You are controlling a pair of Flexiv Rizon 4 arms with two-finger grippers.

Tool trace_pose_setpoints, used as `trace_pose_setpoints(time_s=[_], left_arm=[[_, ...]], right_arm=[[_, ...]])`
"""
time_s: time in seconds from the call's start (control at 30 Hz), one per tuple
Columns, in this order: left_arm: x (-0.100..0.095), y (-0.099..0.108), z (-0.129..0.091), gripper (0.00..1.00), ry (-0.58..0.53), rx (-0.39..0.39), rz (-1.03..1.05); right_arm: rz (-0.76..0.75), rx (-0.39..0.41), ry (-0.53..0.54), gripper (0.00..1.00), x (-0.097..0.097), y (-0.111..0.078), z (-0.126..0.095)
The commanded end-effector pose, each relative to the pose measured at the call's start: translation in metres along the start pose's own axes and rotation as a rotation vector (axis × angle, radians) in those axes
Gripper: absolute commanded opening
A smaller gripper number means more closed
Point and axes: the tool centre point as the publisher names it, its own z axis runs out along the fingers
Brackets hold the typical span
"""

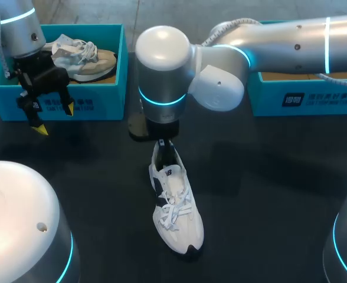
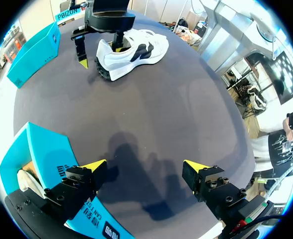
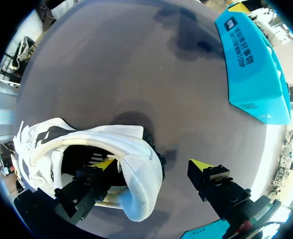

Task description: Take the shoe out of the shoebox, open the shoe tongue, remove and reinsert the insole, then place the shoe into the shoebox

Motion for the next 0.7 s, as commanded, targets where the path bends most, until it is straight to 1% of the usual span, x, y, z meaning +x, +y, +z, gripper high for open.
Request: trace_pose_setpoints(time_s=[0.03, 0.1, 0.17, 0.2, 0.23, 0.27, 0.3, 0.33, 0.37, 0.53, 0.7], left_arm=[[0.0006, -0.0002, -0.0005, 1.00, 0.001, -0.002, 0.000], [0.0006, -0.0002, -0.0005, 1.00, 0.001, -0.002, 0.000], [0.0006, -0.0002, -0.0005, 1.00, 0.001, -0.002, 0.000], [0.0006, -0.0002, -0.0005, 1.00, 0.001, -0.002, 0.000], [0.0006, -0.0002, -0.0005, 1.00, 0.001, -0.002, 0.000], [0.0006, -0.0002, -0.0005, 1.00, 0.001, -0.002, 0.000], [0.0006, -0.0002, -0.0005, 1.00, 0.001, -0.002, 0.000], [0.0006, -0.0002, -0.0005, 1.00, 0.001, -0.002, 0.000], [0.0006, -0.0002, -0.0005, 1.00, 0.001, -0.002, 0.000], [0.0006, -0.0002, -0.0005, 1.00, 0.001, -0.002, 0.000], [0.0006, -0.0002, -0.0005, 1.00, 0.001, -0.002, 0.000]], right_arm=[[0.002, -0.005, 0.007, 0.76, -0.0016, -0.0008, 0.0055], [0.004, -0.005, 0.008, 0.64, -0.0018, -0.0009, 0.0064], [0.007, -0.004, 0.010, 0.57, -0.0020, -0.0009, 0.0076], [0.008, -0.004, 0.012, 0.50, -0.0022, -0.0010, 0.0082], [0.010, -0.003, 0.013, 0.45, -0.0024, -0.0012, 0.0089], [0.010, -0.003, 0.014, 0.36, -0.0025, -0.0013, 0.0093], [0.011, -0.003, 0.015, 0.31, -0.0025, -0.0013, 0.0094], [0.012, -0.005, 0.015, 0.10, -0.0024, -0.0016, 0.0095], [0.012, -0.006, 0.015, 0.00, -0.0024, -0.0017, 0.0096], [0.015, -0.003, 0.016, 0.00, -0.0008, -0.0027, 0.0099], [0.027, 0.017, 0.005, 0.00, 0.0016, -0.0061, 0.0011]])
